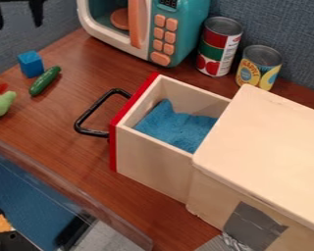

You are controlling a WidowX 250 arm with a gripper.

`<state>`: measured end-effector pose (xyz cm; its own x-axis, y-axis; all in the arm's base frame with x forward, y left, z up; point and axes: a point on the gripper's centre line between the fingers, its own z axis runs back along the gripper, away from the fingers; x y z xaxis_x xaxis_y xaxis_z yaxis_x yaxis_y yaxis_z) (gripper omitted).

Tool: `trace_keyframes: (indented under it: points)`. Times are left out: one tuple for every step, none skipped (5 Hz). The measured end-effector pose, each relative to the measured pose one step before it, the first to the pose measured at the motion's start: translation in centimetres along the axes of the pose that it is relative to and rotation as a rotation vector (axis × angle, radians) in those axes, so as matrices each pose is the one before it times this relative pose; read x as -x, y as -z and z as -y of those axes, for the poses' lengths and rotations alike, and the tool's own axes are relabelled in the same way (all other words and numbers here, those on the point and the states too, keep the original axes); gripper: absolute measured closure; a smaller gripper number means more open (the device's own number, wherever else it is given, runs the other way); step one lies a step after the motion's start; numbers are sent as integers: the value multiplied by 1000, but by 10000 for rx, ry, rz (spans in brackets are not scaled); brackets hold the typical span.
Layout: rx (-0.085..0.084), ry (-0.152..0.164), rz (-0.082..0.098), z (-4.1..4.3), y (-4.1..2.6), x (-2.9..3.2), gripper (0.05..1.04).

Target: Put the blue object in the drawer

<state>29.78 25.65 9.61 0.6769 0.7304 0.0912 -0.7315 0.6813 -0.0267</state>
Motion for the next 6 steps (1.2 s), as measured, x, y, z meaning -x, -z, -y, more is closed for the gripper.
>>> trace_keyframes:
  points:
    - [-442,-387,369,1082,946,-100,83]
    - [-646,-540,274,47,1309,560,83]
    - [-403,-113,240,37,328,86,83]
    - [-504,-289,255,-813,200,-247,83]
    - [-309,-614,127,-1018,111,-363,83]
    - [-216,-610,-130,-1167,766,-175,83]
